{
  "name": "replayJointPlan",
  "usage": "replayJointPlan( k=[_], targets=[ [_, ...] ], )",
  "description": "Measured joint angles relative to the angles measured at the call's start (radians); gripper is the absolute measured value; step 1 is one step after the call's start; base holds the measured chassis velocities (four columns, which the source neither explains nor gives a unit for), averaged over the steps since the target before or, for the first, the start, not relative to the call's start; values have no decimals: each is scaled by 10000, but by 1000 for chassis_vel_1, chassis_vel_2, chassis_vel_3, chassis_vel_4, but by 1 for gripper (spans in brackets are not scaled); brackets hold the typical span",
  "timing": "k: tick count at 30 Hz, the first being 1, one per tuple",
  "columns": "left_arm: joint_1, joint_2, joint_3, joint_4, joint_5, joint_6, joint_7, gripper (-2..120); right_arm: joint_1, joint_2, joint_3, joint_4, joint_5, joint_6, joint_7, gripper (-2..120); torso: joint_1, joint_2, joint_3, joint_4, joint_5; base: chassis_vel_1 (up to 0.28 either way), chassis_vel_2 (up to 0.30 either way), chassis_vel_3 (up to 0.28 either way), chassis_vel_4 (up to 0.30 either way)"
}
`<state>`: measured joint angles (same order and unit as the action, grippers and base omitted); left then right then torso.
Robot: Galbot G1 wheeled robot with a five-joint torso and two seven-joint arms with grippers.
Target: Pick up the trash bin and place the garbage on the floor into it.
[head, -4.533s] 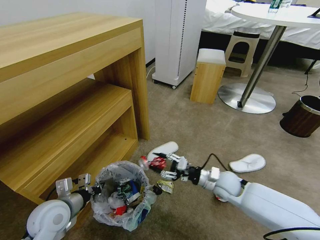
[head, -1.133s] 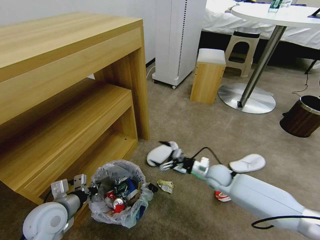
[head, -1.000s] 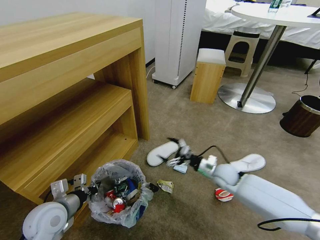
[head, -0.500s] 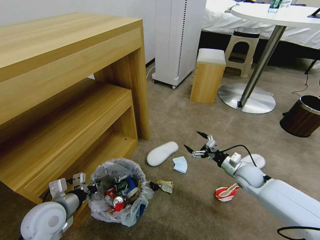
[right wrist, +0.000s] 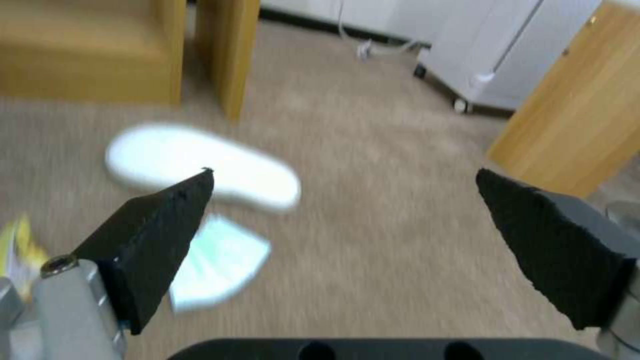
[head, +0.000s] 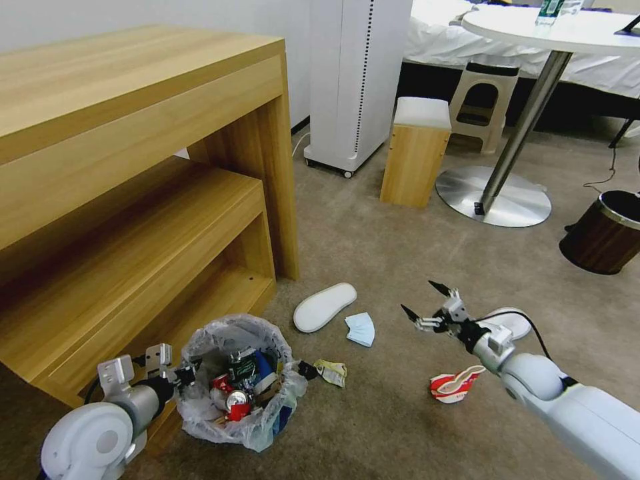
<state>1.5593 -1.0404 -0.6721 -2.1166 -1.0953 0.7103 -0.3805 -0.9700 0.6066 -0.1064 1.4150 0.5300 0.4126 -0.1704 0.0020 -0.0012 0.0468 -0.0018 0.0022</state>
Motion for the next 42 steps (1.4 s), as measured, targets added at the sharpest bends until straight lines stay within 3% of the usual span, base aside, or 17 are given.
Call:
replayJointPlan(
  k=[7,15,27,42],
  targets=[
    [-76,-89,136,150,121,-3,29,0,-709,-407,516,-329,-847,703,-779,100,0,0,0,0,0,0,0,0,0],
    [-110,-144,220,239,286,-15,154,0,-862,-535,1580,-1237,-3588,2107,-2771,100,0,-1,0,-2,-3,0,0,0,0],
    [-144,-261,221,335,437,-37,249,0,-76,-132,2172,-2061,-5177,3336,-4907,100,0,0,0,2,1,0,0,0,0],
    [-119,-369,188,332,485,-42,252,0,737,723,1770,-3049,-5991,3521,-5179,100,0,0,1,2,0,0,0,0,0]
  ],
)
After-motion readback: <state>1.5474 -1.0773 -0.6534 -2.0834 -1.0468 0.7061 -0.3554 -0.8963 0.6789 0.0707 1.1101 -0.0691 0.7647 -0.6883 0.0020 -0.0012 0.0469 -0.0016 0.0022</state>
